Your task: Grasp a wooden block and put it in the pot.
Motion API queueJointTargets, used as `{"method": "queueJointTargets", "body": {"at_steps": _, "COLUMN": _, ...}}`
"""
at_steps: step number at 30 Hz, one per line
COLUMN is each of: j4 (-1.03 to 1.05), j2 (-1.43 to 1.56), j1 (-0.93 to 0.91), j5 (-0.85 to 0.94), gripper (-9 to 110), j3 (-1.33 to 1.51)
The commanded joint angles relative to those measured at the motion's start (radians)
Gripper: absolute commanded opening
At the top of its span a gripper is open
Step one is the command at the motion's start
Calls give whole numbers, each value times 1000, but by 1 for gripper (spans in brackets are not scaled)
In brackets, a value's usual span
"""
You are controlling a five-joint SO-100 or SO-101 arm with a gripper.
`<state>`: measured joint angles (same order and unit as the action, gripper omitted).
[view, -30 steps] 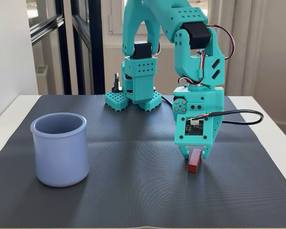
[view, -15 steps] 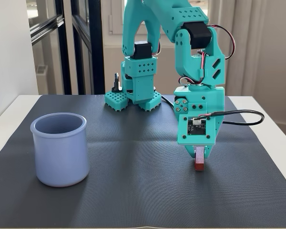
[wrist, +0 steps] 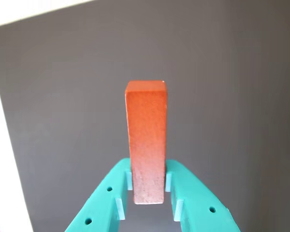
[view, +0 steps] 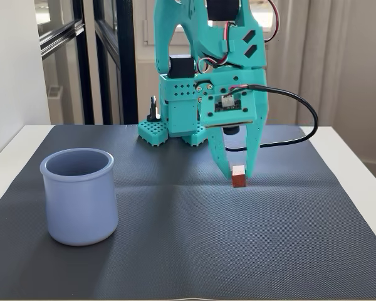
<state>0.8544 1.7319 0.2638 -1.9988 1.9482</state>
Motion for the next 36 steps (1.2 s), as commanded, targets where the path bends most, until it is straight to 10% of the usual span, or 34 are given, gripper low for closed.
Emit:
{"method": "queueJointTargets", "body": {"at_steps": 1, "j4": 2, "j2": 67, "j1": -66, "j5": 44, "gripper": 2, "j3": -28}}
{"method": "queueJointTargets", "body": {"at_steps": 36, "j4": 2, "j2": 206, "j1": -575, "j5": 337, "gripper": 2, "j3": -5}}
